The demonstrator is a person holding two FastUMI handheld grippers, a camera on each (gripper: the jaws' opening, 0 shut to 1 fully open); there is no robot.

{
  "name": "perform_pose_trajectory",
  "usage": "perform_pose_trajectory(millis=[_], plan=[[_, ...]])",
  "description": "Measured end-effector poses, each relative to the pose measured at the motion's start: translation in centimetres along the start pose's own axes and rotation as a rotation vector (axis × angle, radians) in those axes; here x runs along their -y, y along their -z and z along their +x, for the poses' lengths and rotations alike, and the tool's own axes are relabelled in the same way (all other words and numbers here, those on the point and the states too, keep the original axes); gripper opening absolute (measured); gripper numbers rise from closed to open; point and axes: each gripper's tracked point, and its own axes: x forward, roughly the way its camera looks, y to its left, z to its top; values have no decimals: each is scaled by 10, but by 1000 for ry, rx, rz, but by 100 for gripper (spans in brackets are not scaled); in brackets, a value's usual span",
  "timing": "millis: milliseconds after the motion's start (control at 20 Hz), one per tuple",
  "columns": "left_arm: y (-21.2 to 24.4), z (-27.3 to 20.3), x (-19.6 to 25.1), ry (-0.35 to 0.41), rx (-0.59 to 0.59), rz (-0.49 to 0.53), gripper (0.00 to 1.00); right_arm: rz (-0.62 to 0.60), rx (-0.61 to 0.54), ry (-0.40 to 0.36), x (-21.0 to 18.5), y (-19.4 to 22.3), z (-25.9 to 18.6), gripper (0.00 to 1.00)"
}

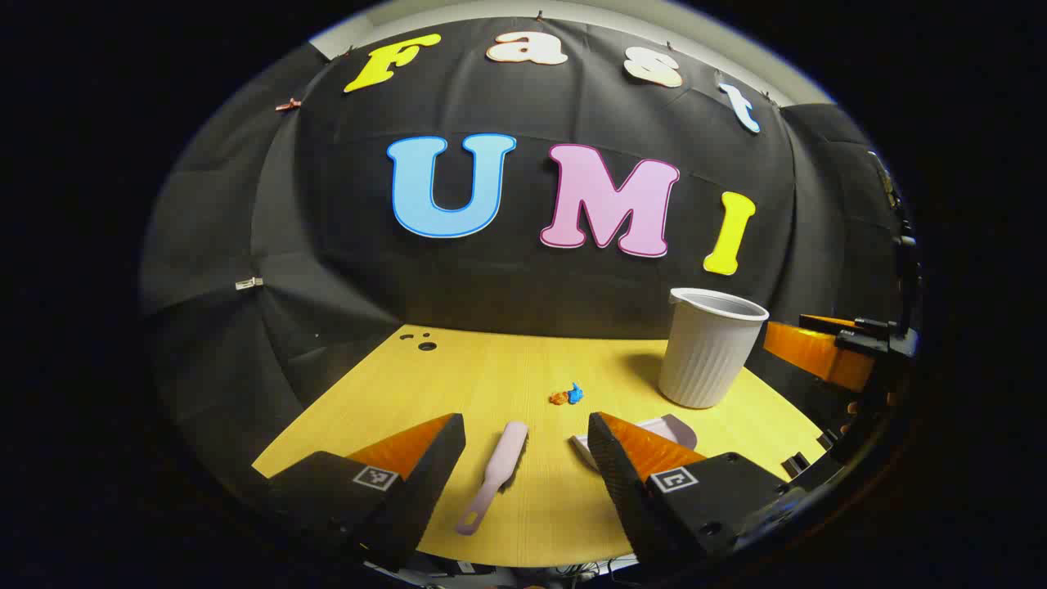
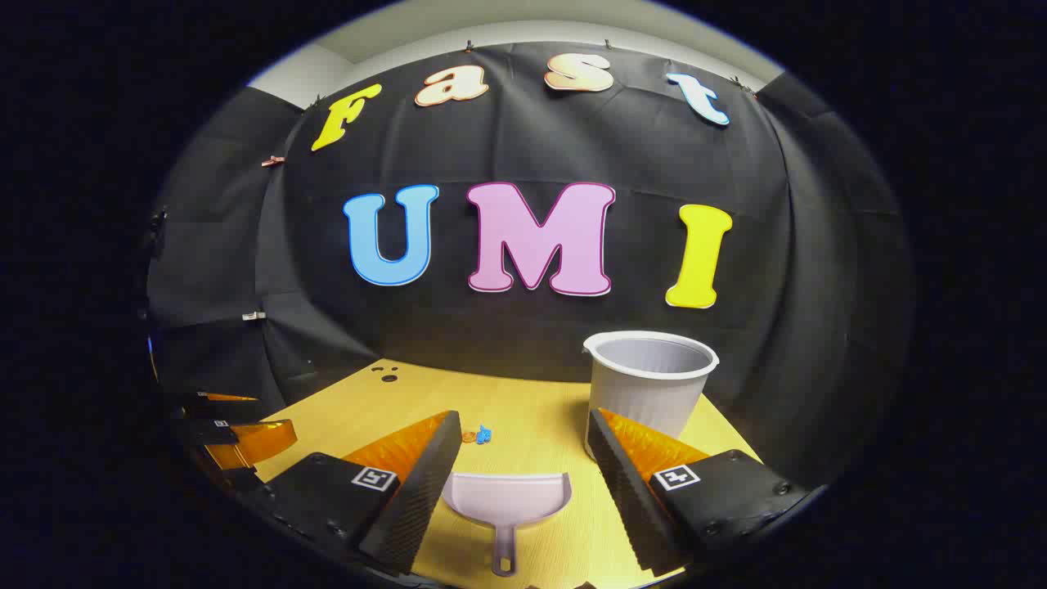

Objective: Pick up the small broom and dustpan from the desktop, sweep the trash into the dustpan with the broom, and then empty the trash into the garbage bin.

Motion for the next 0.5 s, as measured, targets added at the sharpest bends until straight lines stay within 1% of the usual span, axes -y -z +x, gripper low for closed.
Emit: perform_pose_trajectory(millis=[150, 500], plan=[[8, 6, -4, -8, -23, -9, 96, 8, -41, -12, 0, 12, 4, 98], [21, 15, -8, -10, -75, -25, 96, 23, -72, -6, 4, 20, 10, 98]])
